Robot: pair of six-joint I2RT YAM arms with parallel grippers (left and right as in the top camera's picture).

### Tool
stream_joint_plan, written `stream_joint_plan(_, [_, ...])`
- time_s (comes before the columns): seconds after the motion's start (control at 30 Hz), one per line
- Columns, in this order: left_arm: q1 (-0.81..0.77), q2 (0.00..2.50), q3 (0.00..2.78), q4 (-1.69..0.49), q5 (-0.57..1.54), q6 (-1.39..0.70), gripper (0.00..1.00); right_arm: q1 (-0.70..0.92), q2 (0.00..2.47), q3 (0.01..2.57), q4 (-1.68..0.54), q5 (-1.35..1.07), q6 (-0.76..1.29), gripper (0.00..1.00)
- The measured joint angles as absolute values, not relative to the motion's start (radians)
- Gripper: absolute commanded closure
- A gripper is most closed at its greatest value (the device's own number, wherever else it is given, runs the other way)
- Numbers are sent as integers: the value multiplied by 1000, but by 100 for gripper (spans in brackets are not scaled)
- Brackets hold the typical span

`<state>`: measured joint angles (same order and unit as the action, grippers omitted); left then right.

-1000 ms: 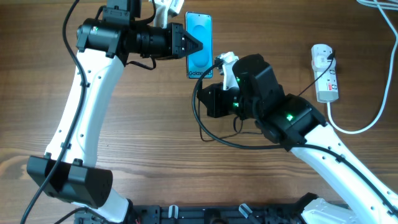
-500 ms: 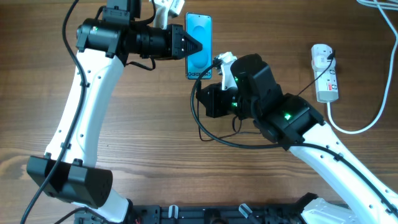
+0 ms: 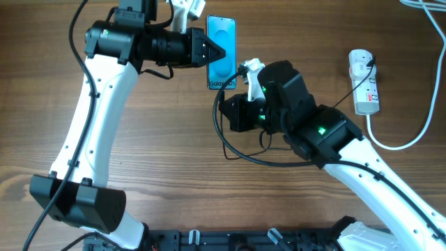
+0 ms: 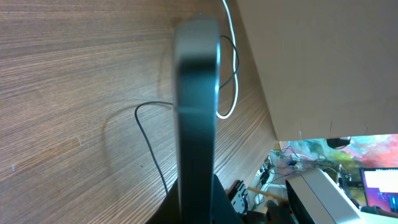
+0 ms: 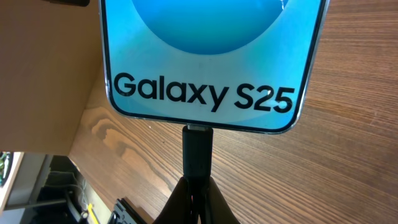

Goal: Plug charger to phone and switch on socket
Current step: 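Push the USB-C plug up into the phone's bottom port with the right gripper, then lower the plugged phone onto the table with both grippers and release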

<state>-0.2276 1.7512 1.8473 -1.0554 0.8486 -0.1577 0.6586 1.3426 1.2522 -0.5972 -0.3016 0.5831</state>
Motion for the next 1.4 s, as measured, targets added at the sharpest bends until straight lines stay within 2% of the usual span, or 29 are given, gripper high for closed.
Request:
stream_joint_plan(0.23, [-223, 1751, 1847, -1055, 845, -158, 96, 659, 1345, 1252, -582, -301, 583, 95])
stream_joint_plan(0.3, [-221, 1751, 1848, -1055, 840, -157, 96, 659, 1349, 1252, -577, -301, 583, 83])
stream_joint_plan(0.37, [-221, 1751, 1847, -1056, 837, -157, 96, 659, 1351, 1252, -574, -300, 578, 57])
stream_joint_plan(0.57, [-229, 1751, 1847, -1085, 781, -154, 96, 645, 1353, 1286, -605, -276, 549, 49])
stream_joint_plan(0.6, [-229, 1752, 1847, -1088, 754, -154, 96, 645, 1353, 1287, -630, -293, 528, 42])
stream_joint_plan(0.67, [-229, 1760, 1847, -1112, 704, -154, 96, 645, 1353, 1292, -718, -313, 503, 0])
stream_joint_plan(0.73, [-229, 1796, 1848, -1150, 665, -154, 96, 645, 1353, 1296, -840, -305, 494, 0])
stream_joint_plan(0.87, [-231, 1952, 1847, -1175, 624, -154, 96, 645, 1355, 1304, -1090, -141, 588, 0])
stream_joint_plan(1.03, [-292, 2113, 1847, -1206, 606, -154, 96, 645, 1356, 1304, -1107, -64, 655, 0])
stream_joint_plan(1.4, [-346, 2201, 1847, -1009, 526, -234, 96, 645, 1416, 1284, -1086, -49, 670, 0])
